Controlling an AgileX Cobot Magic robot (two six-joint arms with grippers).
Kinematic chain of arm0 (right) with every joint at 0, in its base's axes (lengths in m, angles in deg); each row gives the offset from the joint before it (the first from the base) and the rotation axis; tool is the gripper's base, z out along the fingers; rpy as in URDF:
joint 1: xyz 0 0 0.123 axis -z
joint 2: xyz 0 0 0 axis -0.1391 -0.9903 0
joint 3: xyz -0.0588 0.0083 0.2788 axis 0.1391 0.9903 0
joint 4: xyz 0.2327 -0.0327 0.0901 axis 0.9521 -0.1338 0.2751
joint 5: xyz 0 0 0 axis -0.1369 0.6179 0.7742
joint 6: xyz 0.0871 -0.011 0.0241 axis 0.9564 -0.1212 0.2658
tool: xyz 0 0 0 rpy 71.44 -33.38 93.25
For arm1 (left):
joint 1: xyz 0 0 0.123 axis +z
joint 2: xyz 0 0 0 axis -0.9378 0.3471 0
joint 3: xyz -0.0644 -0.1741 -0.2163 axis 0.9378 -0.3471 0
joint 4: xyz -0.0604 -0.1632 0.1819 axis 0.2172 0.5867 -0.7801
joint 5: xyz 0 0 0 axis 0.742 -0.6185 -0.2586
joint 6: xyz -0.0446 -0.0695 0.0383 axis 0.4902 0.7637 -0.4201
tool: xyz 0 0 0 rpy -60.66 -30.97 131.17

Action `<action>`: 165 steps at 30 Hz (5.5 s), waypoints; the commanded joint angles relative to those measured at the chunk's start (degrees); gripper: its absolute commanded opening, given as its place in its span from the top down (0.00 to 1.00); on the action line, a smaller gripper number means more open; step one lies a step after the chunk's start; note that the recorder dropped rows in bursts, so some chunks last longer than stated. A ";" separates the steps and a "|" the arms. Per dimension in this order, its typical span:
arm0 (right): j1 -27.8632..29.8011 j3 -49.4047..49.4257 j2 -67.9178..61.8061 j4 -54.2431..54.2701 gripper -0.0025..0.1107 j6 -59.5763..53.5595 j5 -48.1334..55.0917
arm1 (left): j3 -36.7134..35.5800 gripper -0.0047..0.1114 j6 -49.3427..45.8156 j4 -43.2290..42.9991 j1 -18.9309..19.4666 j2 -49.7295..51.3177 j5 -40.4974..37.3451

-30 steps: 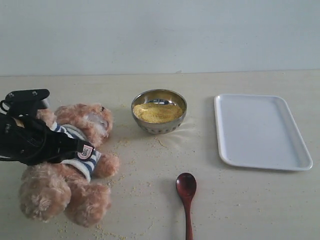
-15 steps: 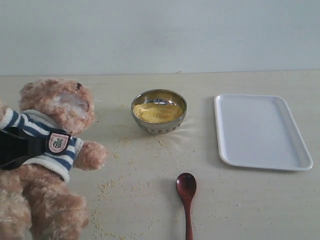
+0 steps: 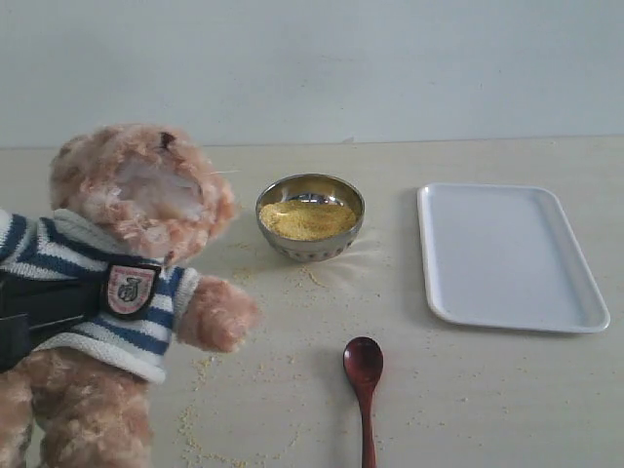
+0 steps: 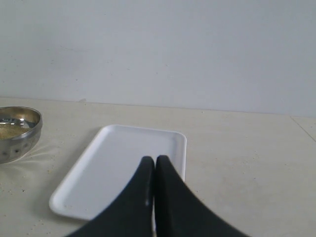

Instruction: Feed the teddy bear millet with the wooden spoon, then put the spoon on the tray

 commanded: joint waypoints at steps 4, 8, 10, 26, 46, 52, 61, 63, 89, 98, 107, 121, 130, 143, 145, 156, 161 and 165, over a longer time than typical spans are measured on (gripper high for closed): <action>-0.19 -0.01 0.31 -0.47 0.98 -0.13 -0.56 | -0.21 0.92 -27.23 26.28 -0.44 1.10 -10.91; -0.19 -0.01 0.31 -0.47 0.98 -0.13 -0.56 | -0.21 0.92 -35.80 29.84 -0.44 2.92 -15.70; -0.19 -0.01 0.31 -0.47 0.98 -0.13 -0.56 | -0.21 0.92 -38.89 32.67 -0.44 3.53 -17.31; -0.19 -0.01 0.31 -0.47 0.98 -0.13 -0.56 | -2.03 0.92 -45.31 38.46 -0.44 3.15 -21.21; -0.19 -0.01 0.31 -0.47 0.98 -0.13 -0.56 | -10.50 0.92 -56.91 38.46 28.36 8.14 -30.39; -0.19 -0.01 0.31 -0.47 0.98 -0.13 -0.56 | -10.50 0.92 -57.04 38.46 29.62 8.14 -30.28; -0.19 -0.01 0.31 -0.47 0.98 -0.13 -0.56 | -10.50 0.92 -57.04 38.46 29.60 8.14 -28.52; -0.19 -0.01 0.31 -0.47 0.98 -0.13 -0.56 | -10.50 0.92 -56.83 38.46 29.60 8.14 -28.15; -0.19 -0.01 0.31 -0.47 0.98 -0.13 -0.69 | -11.17 0.92 -55.34 38.46 29.60 8.14 -29.41; -0.19 -0.01 0.31 23.72 0.98 24.38 -16.57 | -11.51 0.92 -55.34 38.46 29.60 8.14 -29.41; -0.19 -0.37 0.31 20.85 0.98 33.41 -12.24 | -11.51 0.92 -55.34 38.46 29.60 8.14 -29.23; -0.05 -27.03 -43.42 50.30 0.66 -35.71 32.99 | -11.51 0.92 -55.34 38.46 29.60 8.14 -29.23; -11.26 -32.64 -51.13 23.83 0.66 -21.55 24.48 | -11.51 0.92 -55.34 38.46 29.60 8.14 -29.23; -15.48 -35.60 -51.13 16.05 0.66 -10.98 26.40 | -11.51 0.92 -55.56 38.46 29.60 8.14 -29.12; -15.48 -35.60 -51.13 16.05 0.66 -10.61 26.40 | -11.51 0.92 -55.56 38.46 29.60 8.14 -29.12; -15.48 -35.60 -50.64 16.14 0.66 -8.71 27.33 | -11.51 0.92 -55.56 38.46 29.60 8.14 -29.12; -15.48 -35.60 -50.64 14.67 0.66 -8.61 30.66 | -11.51 0.92 -55.56 38.46 29.60 8.14 -29.12; -15.48 -35.60 -50.64 11.55 0.66 -8.45 31.90 | -11.51 0.92 -55.56 38.46 29.60 8.14 -29.12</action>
